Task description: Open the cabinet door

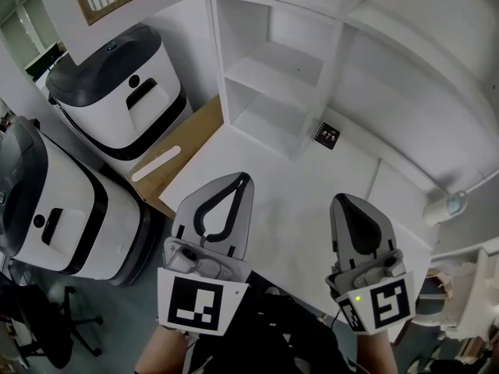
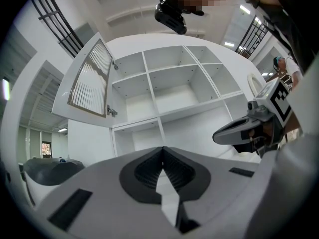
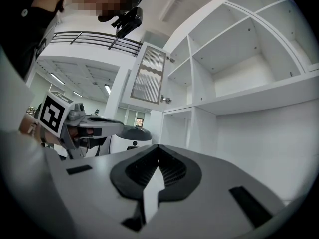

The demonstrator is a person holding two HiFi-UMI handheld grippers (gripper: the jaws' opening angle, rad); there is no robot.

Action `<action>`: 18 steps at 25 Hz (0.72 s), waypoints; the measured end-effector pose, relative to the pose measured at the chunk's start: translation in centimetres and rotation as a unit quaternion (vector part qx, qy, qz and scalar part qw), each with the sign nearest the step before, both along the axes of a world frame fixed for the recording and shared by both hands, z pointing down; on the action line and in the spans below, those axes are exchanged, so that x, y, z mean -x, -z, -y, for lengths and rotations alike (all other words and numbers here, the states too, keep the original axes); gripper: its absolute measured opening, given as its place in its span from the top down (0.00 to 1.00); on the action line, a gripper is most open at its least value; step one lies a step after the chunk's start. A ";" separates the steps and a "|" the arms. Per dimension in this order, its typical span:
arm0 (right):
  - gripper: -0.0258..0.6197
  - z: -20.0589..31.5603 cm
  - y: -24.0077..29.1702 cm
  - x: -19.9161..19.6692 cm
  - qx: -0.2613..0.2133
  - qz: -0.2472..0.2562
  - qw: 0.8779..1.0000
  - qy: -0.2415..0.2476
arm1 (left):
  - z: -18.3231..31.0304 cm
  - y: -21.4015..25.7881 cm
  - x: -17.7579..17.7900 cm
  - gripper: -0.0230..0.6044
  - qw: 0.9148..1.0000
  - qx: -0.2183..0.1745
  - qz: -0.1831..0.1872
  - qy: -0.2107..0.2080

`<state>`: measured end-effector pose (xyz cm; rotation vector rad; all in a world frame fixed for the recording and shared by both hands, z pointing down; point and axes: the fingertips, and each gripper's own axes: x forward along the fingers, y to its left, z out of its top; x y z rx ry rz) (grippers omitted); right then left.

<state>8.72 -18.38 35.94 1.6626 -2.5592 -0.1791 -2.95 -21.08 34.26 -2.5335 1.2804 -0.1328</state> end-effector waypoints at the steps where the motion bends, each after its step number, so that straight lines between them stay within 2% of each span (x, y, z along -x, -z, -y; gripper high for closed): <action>1: 0.96 0.0 0.0 0.1 0.000 -0.003 1.000 0.002 | 0.0 -0.1 0.0 0.96 1.000 0.001 0.000 0.000; 6: 0.96 -0.1 -0.1 0.8 -0.001 -0.007 1.000 0.011 | -0.2 -0.3 -0.1 0.96 1.000 -0.002 0.011 -0.006; 18: 0.96 0.0 -0.5 1.4 0.005 -0.010 1.000 0.018 | -0.3 -1.0 0.0 0.96 1.000 0.012 0.008 -0.003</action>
